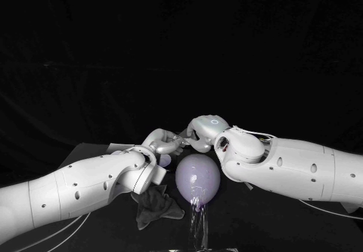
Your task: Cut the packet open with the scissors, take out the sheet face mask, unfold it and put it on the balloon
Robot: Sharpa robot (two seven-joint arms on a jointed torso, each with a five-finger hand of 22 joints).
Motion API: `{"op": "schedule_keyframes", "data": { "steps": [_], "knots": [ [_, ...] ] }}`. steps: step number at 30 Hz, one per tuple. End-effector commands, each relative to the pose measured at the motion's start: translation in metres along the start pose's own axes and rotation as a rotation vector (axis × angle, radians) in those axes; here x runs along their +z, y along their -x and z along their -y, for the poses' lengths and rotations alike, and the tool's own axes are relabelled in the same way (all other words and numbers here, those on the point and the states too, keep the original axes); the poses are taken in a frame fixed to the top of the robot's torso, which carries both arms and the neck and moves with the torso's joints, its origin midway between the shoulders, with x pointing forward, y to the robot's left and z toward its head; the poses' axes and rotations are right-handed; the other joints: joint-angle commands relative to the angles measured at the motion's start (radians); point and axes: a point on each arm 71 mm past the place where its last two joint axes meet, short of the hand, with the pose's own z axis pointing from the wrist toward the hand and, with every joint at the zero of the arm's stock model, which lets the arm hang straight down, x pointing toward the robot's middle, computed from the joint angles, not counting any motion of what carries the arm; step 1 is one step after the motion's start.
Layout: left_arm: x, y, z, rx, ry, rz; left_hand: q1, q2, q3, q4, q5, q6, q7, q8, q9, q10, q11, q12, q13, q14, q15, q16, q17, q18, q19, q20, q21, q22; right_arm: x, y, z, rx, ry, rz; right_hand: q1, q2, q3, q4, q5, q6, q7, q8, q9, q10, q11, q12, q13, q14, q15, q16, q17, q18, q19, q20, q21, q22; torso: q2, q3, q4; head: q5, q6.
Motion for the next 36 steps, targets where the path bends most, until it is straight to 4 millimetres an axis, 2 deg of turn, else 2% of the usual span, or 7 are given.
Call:
{"op": "schedule_keyframes", "data": {
  "steps": [1,8,9,12,13,22,36],
  "knots": [
    [0.0000,-0.0031,0.0037,-0.006,-0.027,-0.029,0.013,0.004,0.004,-0.004,-0.003,-0.003,0.007,-0.002,-0.004,-0.009,0.004,-0.009,-0.001,0.001,0.006,-0.010,-0.007,0.020,-0.002,0.010,-0.010,-0.005,-0.0005,0.0029,0.0023,0.065,-0.021,0.033,0.007,0.018,0.010,0.007,-0.003,0.007,-0.003,-0.008,-0.003,0.045,0.002,0.009,0.176,0.103,0.005,0.004,0.263,-0.003,0.043,0.003,0.009,0.228,0.001,0.0002,-0.0004,0.000,0.002],
    [-0.0001,-0.0027,0.0033,-0.004,-0.026,-0.030,0.015,0.008,0.002,0.001,-0.004,-0.009,0.012,-0.009,-0.010,-0.026,0.010,-0.023,-0.001,-0.005,0.012,-0.036,-0.026,0.020,-0.003,0.014,-0.028,-0.018,-0.0017,0.0009,0.0041,0.138,-0.034,0.001,0.024,0.029,0.026,0.004,-0.003,0.014,-0.004,-0.010,-0.005,0.045,0.000,0.011,0.177,0.103,0.003,0.004,0.263,-0.002,0.043,0.001,0.007,0.228,0.000,0.0007,-0.0005,-0.001,-0.001],
    [0.0000,-0.0026,0.0034,-0.003,-0.026,-0.030,0.017,0.006,0.000,0.002,-0.004,0.000,0.019,-0.006,-0.010,-0.102,0.024,-0.017,-0.003,-0.049,0.029,-0.068,-0.042,0.011,-0.024,0.019,-0.051,-0.030,-0.0018,0.0006,0.0040,0.142,-0.034,-0.004,0.025,0.031,0.029,0.005,-0.003,0.016,-0.004,-0.009,-0.006,0.045,0.000,0.010,0.176,0.103,0.003,0.004,0.263,-0.002,0.042,0.001,0.006,0.227,0.000,0.0003,0.0000,-0.001,0.000],
    [0.0000,-0.0028,0.0037,-0.002,-0.030,-0.030,0.021,0.007,-0.002,0.001,-0.004,-0.001,0.021,-0.006,-0.011,-0.123,0.026,-0.024,-0.002,-0.052,0.032,-0.078,-0.051,0.010,-0.025,0.020,-0.063,-0.038,-0.0012,-0.0003,0.0040,0.148,-0.034,-0.015,0.030,0.029,0.031,0.001,-0.003,0.018,-0.005,-0.010,-0.006,0.045,0.000,0.011,0.177,0.103,0.003,0.004,0.263,-0.002,0.042,0.001,0.006,0.227,0.000,0.0009,-0.0012,-0.001,-0.001],
    [0.0000,-0.0030,0.0039,-0.002,-0.031,-0.031,0.022,0.007,-0.003,0.001,-0.004,-0.001,0.021,-0.006,-0.011,-0.127,0.026,-0.024,-0.002,-0.052,0.032,-0.079,-0.052,0.010,-0.026,0.020,-0.065,-0.040,-0.0009,-0.0006,0.0040,0.149,-0.035,-0.018,0.031,0.021,0.029,-0.002,-0.004,0.018,-0.004,-0.011,-0.007,0.045,0.000,0.010,0.176,0.103,0.003,0.004,0.263,-0.002,0.042,0.001,0.006,0.227,0.000,0.0006,-0.0008,-0.002,-0.002],
    [-0.0005,-0.0052,0.0055,-0.003,-0.045,-0.047,0.030,0.008,-0.005,-0.004,-0.004,0.000,0.021,-0.002,-0.012,-0.179,0.028,-0.027,-0.004,-0.060,0.036,-0.093,-0.066,0.006,-0.028,0.021,-0.085,-0.053,0.0030,-0.0017,0.0062,0.130,-0.037,-0.023,0.036,-0.006,0.022,-0.012,-0.004,0.018,-0.002,-0.016,-0.011,0.043,0.001,0.008,0.175,0.103,0.004,0.004,0.263,-0.002,0.040,0.000,0.003,0.226,-0.001,0.0001,-0.0010,-0.005,0.000],
    [-0.0020,-0.0077,0.0073,0.003,-0.059,-0.066,0.037,0.008,-0.005,-0.011,-0.004,-0.001,0.019,-0.001,-0.012,-0.190,0.029,-0.027,-0.004,-0.063,0.037,-0.099,-0.072,0.004,-0.029,0.021,-0.092,-0.058,0.0048,0.0011,0.0073,0.076,-0.034,0.021,0.042,-0.051,0.008,-0.024,-0.004,0.001,0.007,-0.036,-0.023,0.037,0.009,-0.005,0.168,0.103,0.010,0.004,0.263,0.000,0.036,0.004,-0.005,0.224,0.000,0.0005,-0.0005,-0.005,0.001]
  ]
}}
